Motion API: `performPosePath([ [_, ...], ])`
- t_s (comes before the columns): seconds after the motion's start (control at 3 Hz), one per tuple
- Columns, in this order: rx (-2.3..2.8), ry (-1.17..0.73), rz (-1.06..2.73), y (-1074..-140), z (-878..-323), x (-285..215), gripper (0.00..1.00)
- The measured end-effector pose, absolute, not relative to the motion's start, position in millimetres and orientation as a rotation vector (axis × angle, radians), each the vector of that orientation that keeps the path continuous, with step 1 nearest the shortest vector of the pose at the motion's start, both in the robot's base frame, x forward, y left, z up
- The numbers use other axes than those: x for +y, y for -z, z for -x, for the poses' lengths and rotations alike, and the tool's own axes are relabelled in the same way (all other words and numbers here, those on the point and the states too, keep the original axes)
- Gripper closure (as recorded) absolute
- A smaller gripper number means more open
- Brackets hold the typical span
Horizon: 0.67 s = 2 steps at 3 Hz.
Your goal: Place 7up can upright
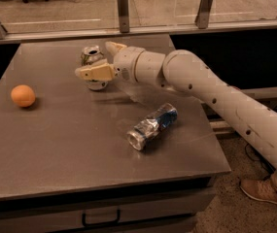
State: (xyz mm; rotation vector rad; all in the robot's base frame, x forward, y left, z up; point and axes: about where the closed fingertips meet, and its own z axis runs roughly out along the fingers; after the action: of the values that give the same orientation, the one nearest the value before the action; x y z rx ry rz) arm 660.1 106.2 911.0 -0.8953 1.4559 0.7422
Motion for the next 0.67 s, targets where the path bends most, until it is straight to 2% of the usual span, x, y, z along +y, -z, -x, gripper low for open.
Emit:
performPosePath([
  [0.33,1.53,-0.719,0.906,-915.6,-663.0,95.8,0.0],
  [0.67,1.667,-0.63,0.897,-925.4,-655.6,61.4,0.0],
])
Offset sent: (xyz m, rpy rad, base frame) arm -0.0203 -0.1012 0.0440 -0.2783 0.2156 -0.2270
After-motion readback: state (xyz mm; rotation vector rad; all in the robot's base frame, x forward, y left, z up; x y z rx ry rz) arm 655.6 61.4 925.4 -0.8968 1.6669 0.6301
